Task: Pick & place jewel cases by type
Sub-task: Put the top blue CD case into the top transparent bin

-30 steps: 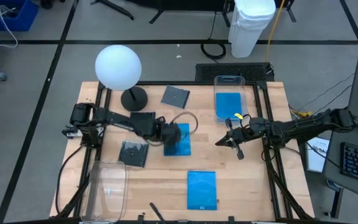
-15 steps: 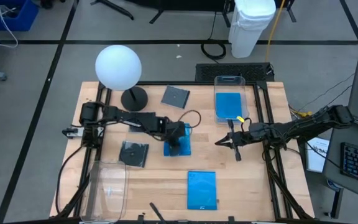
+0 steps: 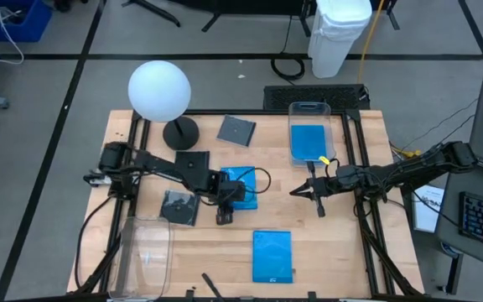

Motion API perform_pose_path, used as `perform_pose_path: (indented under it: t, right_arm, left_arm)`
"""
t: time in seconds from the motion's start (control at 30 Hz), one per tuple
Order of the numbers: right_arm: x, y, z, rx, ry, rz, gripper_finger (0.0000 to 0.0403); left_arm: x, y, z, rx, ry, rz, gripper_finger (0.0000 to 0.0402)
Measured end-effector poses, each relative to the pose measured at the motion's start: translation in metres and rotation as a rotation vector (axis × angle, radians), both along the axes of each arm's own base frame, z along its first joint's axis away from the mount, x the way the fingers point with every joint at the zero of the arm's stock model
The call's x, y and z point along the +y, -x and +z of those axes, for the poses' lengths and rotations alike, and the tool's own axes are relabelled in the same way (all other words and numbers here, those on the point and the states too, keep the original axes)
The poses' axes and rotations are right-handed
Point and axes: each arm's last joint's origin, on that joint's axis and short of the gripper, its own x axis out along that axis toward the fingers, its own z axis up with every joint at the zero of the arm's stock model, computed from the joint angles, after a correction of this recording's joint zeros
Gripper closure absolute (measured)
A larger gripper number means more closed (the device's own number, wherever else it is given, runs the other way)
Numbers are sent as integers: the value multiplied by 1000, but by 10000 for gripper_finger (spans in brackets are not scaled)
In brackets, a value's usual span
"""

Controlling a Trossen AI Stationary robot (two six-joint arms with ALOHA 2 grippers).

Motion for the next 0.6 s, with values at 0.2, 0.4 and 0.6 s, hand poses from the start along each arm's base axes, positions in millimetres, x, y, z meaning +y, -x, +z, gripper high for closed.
perform_pose_path:
  t: [0.2,0.4,0.6]
  right_arm:
    - [-4,-2,-19,166,0,-145,403]
    - [0,-25,-39,269,-8,-139,403]
    - [1,-74,-44,436,110,-111,403]
  left_arm:
    - [-1,28,39,9,-134,127,242]
    - [11,46,36,132,-181,302,275]
    - [27,45,9,189,-130,357,283]
